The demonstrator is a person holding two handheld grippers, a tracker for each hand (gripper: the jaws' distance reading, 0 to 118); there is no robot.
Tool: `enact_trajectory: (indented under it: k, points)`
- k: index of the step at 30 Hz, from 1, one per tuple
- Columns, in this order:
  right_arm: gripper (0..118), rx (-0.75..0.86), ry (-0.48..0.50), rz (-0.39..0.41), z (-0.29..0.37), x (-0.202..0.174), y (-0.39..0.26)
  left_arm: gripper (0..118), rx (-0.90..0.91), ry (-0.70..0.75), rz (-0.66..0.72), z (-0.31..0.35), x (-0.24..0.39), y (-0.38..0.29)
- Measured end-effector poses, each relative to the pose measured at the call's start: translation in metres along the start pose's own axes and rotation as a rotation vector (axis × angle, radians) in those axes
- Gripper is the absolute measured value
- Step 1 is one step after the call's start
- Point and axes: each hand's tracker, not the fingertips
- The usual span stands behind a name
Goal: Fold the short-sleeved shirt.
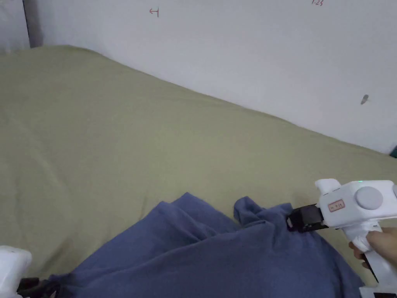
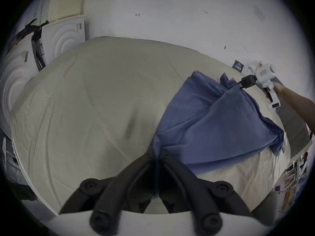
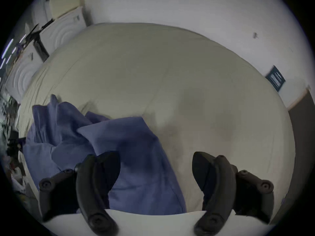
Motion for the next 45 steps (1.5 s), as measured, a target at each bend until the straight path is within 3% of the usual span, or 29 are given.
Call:
enact_trajectory:
  k: [4, 6, 8, 9, 10, 11, 17, 19, 23, 27, 34, 45]
  points:
    - [73, 0.001, 0.023, 0.038, -0.013, -0.011, -0.006, 3, -0.006, -0.015, -0.003, -0.005, -0.001, -0.003]
    - [61, 0.034, -0.003, 0.018, -0.008, -0.016, -0.012, 3, -0.012, -0.022, -0.002, -0.011, -0.006, -0.004]
    - [45, 0.077, 0.060, -0.046, 0.002, -0.016, -0.015, 3, -0.011, -0.031, 0.012, -0.013, -0.009, -0.006]
    - [0, 0.060, 0.050, -0.040, 0.008, -0.017, -0.018, 3, -0.008, -0.034, 0.017, -0.013, -0.009, -0.006]
    - [0, 0.087, 0.003, -0.074, 0.016, -0.019, -0.020, 3, -0.004, -0.038, 0.024, -0.013, -0.011, -0.007]
    - [0, 0.080, 0.049, -0.105, 0.025, -0.020, -0.018, 3, -0.006, -0.044, 0.035, -0.012, -0.013, -0.006]
    - [0, 0.287, 0.046, -0.087, 0.118, -0.035, -0.034, 3, 0.076, -0.093, 0.056, 0.014, -0.023, 0.016]
    - [0, 0.355, 0.024, -0.049, 0.155, -0.042, -0.039, 3, 0.122, -0.123, 0.018, 0.026, -0.022, 0.039]
    - [0, 0.526, -0.035, -0.073, 0.230, -0.044, -0.042, 3, 0.235, -0.115, -0.071, 0.052, -0.010, 0.094]
    - [0, 0.679, -0.073, -0.131, 0.296, -0.034, -0.034, 3, 0.346, -0.121, -0.123, 0.074, 0.003, 0.157]
    - [0, 0.797, -0.197, -0.144, 0.375, -0.015, -0.003, 3, 0.456, -0.074, -0.251, 0.098, 0.041, 0.265]
    - [0, 0.917, -0.314, -0.236, 0.429, 0.048, 0.067, 3, 0.546, -0.001, -0.290, 0.100, 0.080, 0.383]
